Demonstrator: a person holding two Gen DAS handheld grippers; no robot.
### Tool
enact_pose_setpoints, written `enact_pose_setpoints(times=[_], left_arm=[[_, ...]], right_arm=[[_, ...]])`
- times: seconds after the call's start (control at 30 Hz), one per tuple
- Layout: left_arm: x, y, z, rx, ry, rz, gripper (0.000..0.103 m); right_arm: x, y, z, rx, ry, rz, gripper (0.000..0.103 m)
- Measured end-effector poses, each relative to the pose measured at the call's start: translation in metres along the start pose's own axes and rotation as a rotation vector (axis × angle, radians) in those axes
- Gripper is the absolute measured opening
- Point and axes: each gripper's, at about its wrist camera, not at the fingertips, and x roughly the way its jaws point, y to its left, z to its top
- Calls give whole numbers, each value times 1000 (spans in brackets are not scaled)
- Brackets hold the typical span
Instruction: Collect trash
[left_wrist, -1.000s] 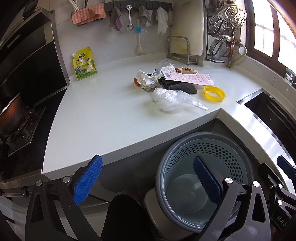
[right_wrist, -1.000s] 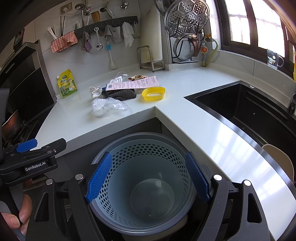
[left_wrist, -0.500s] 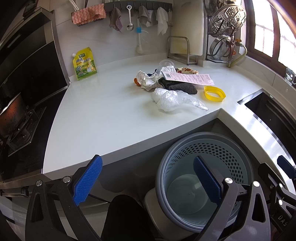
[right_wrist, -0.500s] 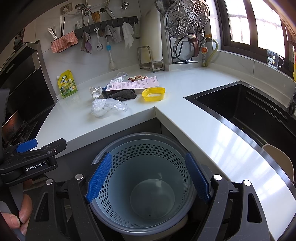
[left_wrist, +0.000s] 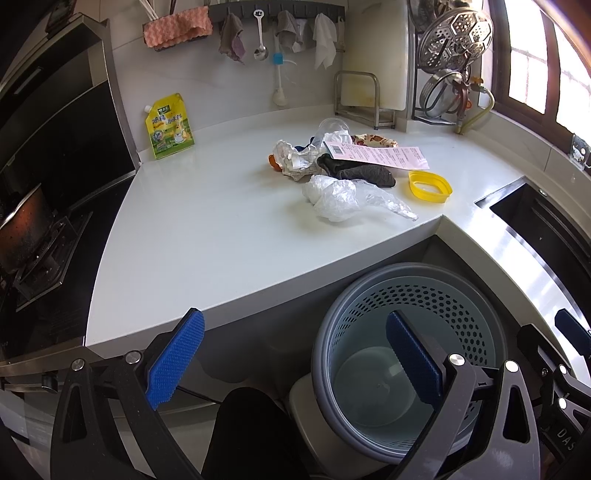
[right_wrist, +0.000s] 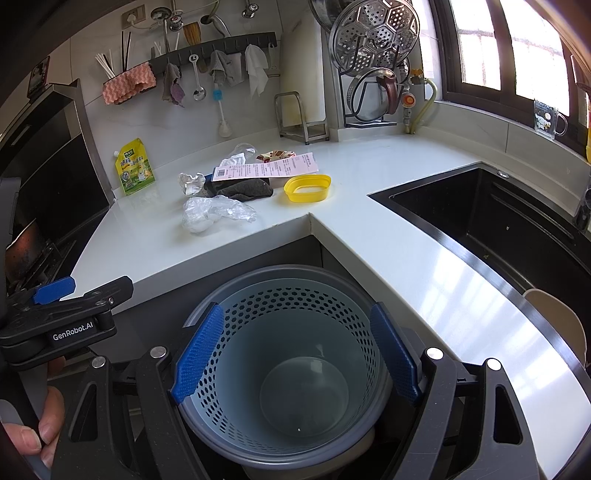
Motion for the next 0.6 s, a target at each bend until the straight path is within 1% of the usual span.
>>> enact_pose_setpoints(times=[0.6], left_arm=[[1, 2, 0, -3, -2, 2, 97]], right_arm=[[1, 2, -2, 1, 3, 2, 78]])
